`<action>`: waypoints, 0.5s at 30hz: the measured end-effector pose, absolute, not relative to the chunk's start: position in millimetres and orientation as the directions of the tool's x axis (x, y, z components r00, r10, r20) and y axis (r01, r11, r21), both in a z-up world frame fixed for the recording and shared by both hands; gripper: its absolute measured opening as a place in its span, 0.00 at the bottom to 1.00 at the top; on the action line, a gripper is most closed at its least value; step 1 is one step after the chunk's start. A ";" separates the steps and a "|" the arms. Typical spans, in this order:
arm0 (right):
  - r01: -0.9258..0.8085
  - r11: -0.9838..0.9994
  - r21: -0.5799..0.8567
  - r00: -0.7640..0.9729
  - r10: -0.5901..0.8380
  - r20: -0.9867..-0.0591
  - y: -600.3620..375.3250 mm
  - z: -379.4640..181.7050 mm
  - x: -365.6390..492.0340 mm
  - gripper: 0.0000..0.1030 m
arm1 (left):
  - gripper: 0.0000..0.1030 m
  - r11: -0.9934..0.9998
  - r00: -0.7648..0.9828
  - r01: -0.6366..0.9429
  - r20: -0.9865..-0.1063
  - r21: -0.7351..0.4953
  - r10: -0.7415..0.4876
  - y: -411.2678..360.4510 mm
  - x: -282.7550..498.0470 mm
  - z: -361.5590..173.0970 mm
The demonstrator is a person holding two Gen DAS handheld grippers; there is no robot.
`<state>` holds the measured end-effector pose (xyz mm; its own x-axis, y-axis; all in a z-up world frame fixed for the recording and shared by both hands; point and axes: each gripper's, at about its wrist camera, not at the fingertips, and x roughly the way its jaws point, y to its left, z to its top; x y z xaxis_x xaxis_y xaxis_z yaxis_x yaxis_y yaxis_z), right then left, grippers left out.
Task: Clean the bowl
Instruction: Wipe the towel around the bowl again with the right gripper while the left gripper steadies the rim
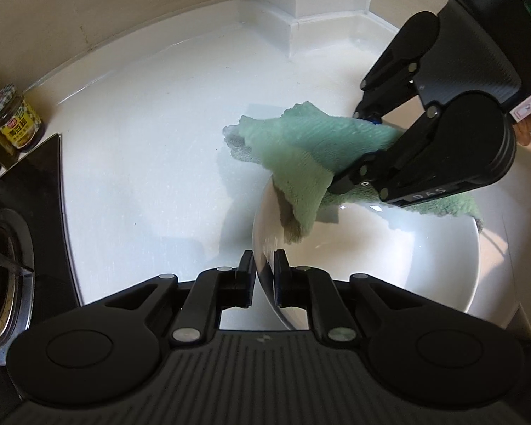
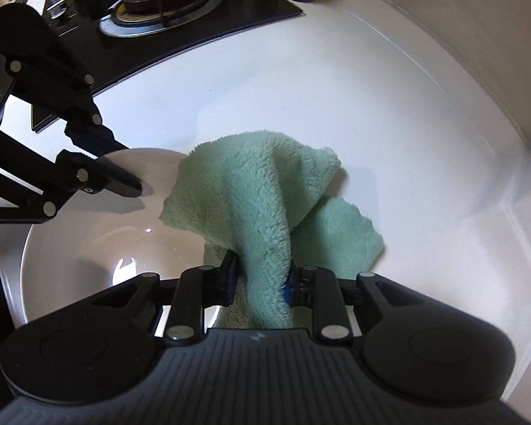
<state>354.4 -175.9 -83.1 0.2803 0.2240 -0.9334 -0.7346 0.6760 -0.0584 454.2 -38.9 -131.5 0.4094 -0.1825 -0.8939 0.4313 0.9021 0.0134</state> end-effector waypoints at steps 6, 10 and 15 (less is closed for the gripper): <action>-0.735 0.676 -0.052 0.250 0.199 -0.948 -184.7 -84.2 349.0 0.18 | 0.11 0.892 0.413 0.451 -0.891 0.022 -0.187 -41.8 459.3 -136.8; -0.743 0.668 -0.033 0.217 0.194 -0.957 -188.7 -83.3 352.2 0.16 | 0.09 0.874 0.418 0.484 -0.887 0.035 -0.195 -43.8 461.9 -137.4; -0.783 0.613 -0.102 0.248 0.156 -0.956 -168.6 -83.9 362.7 0.18 | 0.11 0.829 0.420 0.550 -0.891 0.099 -0.172 -49.5 468.2 -136.6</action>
<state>362.7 -168.6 -83.9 0.2475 0.1563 -0.9562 -0.7832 0.6133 -0.1025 468.2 -49.5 -136.6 0.4201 -0.1721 -0.8910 0.5505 0.8289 0.0994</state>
